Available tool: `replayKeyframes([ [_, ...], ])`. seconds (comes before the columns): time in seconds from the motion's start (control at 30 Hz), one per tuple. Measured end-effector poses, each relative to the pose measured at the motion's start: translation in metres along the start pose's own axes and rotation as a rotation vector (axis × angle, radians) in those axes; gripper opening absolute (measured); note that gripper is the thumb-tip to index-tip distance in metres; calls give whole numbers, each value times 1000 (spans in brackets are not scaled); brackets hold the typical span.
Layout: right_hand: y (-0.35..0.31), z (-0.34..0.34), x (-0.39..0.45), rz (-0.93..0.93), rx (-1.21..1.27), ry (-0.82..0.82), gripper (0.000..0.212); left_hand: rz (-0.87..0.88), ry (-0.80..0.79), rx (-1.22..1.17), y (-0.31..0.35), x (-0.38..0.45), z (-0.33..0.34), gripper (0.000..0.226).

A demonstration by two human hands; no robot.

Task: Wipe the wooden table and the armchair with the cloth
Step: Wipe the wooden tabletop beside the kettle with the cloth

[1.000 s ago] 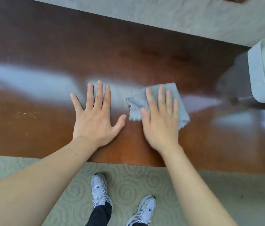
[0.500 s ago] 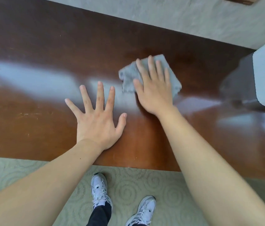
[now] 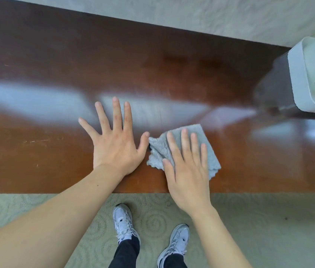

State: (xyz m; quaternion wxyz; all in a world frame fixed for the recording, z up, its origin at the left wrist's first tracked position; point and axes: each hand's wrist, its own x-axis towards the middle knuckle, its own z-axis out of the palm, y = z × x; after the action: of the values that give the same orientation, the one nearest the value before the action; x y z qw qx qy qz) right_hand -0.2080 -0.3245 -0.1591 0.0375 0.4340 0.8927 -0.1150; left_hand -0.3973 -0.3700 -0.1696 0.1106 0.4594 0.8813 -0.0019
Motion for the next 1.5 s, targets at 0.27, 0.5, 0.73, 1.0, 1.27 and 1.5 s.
replayKeyframes([
  [0.27, 17, -4, 36, 81, -34, 7, 60, 21, 2, 6, -1, -1, 1, 88],
  [0.5, 55, -30, 170, 64, -60, 34, 57, 73, 29, -32, -2, -2, -3, 86],
  [0.73, 80, -25, 65, 131, -11, 36, 59, 134, 38, -31, 12, -3, -19, 85],
  [1.0, 151, -28, -18, 253, -12, -22, 59, 338, 21, -58, 117, 31, -17, 84],
  [1.27, 215, -55, 142, 241, -44, 52, 60, 282, 27, 8, 195, 77, 0, 90],
  [1.5, 237, -74, 268, 170, 8, 63, 58, 270, 51, 29, 197, 83, 6, 88],
])
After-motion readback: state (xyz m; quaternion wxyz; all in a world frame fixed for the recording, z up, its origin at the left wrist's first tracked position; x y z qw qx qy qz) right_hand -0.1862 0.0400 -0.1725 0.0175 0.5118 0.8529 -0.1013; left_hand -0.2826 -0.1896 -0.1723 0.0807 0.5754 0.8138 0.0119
